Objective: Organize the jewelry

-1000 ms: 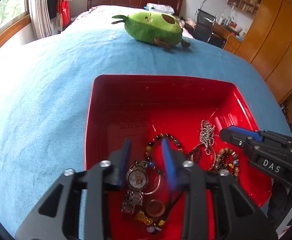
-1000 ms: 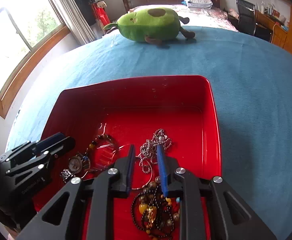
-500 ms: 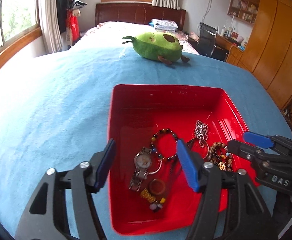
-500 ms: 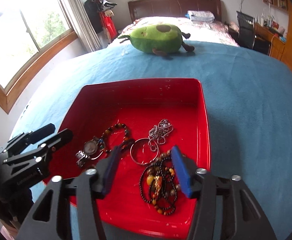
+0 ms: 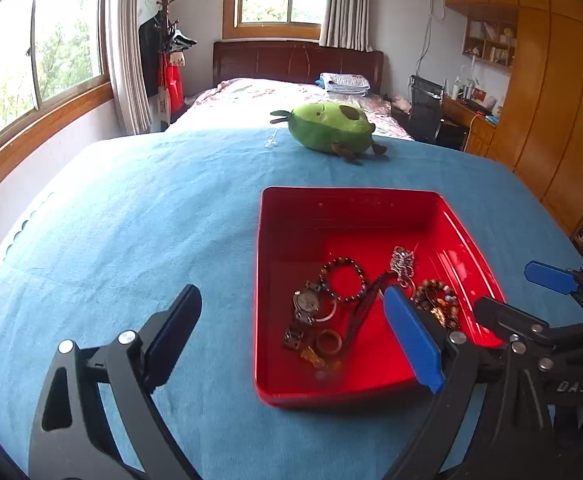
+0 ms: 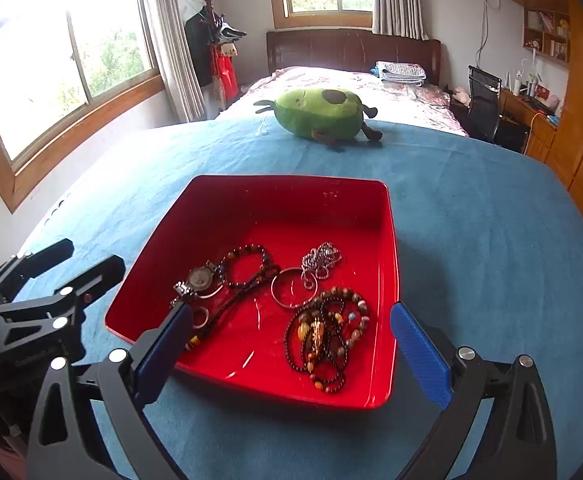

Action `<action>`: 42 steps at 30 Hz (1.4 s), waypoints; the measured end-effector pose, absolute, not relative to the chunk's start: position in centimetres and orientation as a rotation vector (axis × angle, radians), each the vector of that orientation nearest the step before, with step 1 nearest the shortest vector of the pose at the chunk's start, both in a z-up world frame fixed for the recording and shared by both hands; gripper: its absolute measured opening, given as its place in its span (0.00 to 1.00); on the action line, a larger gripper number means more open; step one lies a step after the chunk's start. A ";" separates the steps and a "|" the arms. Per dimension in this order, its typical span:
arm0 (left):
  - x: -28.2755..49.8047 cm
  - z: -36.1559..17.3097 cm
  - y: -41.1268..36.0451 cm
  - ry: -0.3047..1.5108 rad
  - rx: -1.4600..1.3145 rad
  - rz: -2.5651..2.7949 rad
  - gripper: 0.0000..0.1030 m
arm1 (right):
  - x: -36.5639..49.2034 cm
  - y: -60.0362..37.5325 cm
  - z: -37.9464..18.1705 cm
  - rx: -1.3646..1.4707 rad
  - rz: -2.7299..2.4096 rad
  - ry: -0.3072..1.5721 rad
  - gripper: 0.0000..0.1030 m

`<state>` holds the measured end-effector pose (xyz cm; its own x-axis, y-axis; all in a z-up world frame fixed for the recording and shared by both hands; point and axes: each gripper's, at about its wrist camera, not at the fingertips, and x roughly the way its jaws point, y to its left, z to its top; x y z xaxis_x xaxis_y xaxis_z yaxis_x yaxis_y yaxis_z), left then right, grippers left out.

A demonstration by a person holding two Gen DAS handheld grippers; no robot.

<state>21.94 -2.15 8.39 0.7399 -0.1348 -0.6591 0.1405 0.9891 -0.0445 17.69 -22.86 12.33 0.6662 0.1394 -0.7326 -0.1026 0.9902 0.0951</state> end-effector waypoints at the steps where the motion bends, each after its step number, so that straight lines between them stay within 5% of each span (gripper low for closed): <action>1: 21.6 8.5 -2.2 0.721 0.009 -0.152 0.90 | 17.4 -22.8 12.4 0.047 0.133 0.831 0.96; 42: 18.6 7.2 -0.9 0.855 0.040 -0.115 0.97 | 13.9 -23.4 11.7 0.099 0.110 0.947 0.96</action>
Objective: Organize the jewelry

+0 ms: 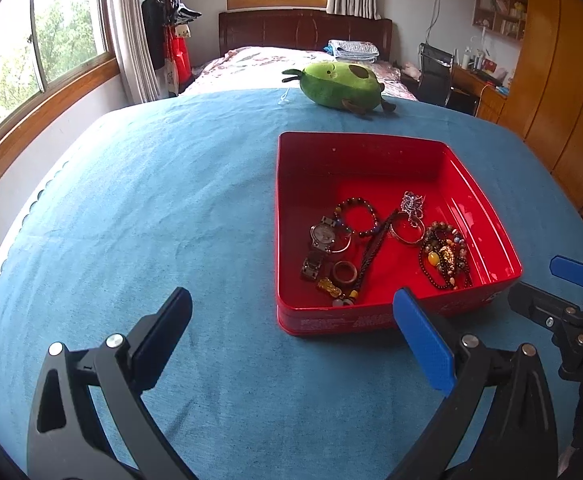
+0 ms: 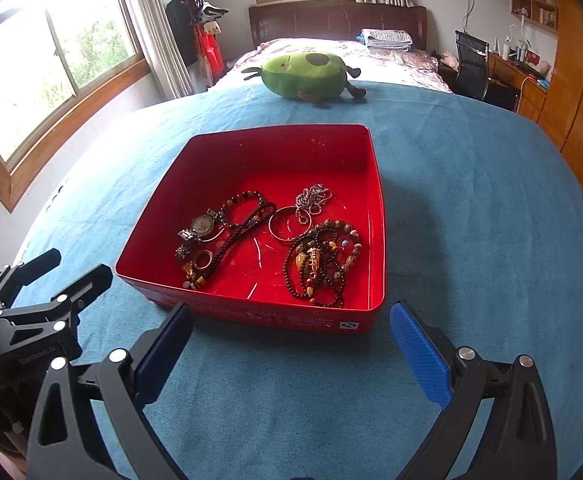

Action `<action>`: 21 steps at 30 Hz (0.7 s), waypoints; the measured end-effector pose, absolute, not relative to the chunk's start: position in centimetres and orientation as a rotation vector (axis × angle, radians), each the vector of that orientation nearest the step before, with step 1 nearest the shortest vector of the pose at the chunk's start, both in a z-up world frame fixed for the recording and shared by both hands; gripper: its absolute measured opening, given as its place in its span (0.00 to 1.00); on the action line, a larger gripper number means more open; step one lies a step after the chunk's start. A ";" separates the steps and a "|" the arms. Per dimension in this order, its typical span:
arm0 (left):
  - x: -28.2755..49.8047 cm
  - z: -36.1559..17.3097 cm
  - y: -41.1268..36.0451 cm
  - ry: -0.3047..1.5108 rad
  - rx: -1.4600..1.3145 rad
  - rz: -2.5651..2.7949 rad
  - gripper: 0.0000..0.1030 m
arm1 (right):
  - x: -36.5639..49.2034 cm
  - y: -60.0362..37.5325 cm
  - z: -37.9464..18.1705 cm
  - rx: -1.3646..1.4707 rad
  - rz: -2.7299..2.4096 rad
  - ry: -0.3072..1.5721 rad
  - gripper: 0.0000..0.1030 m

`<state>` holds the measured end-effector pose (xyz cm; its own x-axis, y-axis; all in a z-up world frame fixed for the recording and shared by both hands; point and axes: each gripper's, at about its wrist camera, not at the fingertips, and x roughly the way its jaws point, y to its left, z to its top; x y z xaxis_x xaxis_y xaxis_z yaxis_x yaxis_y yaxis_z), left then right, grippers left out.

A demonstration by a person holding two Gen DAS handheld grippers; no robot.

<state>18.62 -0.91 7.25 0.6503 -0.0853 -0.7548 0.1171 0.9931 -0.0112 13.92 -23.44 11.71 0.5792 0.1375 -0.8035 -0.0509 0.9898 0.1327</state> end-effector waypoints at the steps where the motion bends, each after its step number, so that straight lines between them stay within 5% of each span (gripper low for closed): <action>1: 18.6 7.3 -0.9 0.856 0.039 -0.117 0.97 | 13.9 -23.5 11.7 0.099 0.109 0.946 0.96; 21: 18.8 7.1 -1.1 0.871 0.048 -0.125 0.97 | 14.1 -23.4 11.5 0.090 0.107 0.955 0.96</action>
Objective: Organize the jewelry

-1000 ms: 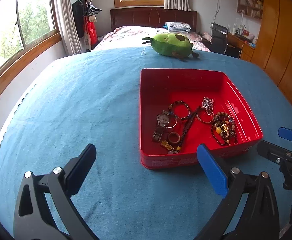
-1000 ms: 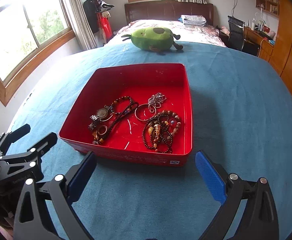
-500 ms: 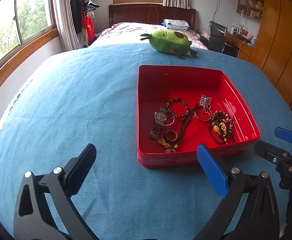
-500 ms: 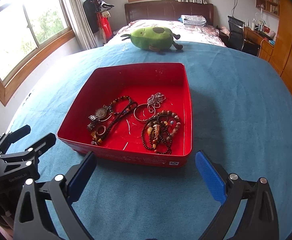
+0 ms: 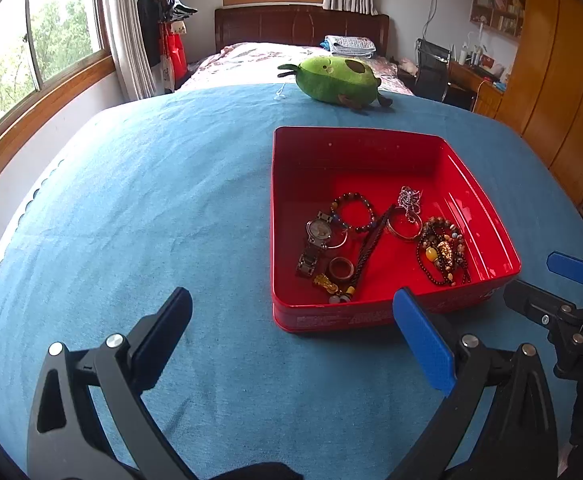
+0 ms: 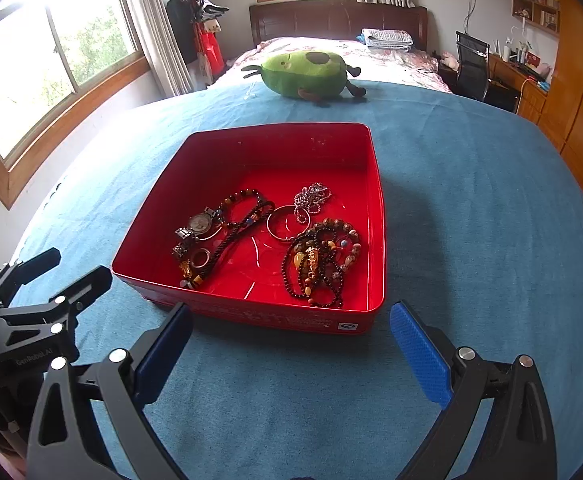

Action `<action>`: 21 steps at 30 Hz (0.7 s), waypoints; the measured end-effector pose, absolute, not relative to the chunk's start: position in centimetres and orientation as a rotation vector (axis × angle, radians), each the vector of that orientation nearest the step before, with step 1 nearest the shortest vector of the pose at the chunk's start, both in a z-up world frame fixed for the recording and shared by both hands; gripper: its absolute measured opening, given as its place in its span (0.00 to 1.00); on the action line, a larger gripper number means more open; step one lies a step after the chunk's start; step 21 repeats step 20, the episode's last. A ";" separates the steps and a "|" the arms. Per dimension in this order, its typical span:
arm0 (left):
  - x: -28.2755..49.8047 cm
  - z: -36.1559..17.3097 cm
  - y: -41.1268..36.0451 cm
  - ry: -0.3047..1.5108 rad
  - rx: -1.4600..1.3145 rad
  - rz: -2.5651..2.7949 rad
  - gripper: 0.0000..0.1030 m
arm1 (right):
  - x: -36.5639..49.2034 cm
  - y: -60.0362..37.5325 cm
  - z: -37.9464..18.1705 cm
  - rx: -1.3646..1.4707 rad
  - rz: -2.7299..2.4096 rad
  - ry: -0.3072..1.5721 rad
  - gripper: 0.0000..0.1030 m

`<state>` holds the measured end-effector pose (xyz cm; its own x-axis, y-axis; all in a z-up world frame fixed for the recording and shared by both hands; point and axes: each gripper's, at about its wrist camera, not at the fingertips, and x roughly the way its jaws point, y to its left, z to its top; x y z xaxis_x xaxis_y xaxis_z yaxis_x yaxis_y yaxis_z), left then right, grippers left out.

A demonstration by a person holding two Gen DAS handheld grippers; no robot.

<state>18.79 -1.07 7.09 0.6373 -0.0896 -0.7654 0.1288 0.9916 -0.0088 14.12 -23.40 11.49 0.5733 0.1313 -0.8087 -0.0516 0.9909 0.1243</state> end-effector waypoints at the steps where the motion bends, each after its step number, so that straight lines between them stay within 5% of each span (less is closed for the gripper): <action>1: 18.8 7.1 -1.1 0.871 0.050 -0.124 0.97 | 14.1 -23.4 11.4 0.090 0.106 0.956 0.96; 21: 18.9 7.1 -1.0 0.878 0.044 -0.126 0.97 | 14.5 -23.4 11.1 0.083 0.101 0.962 0.96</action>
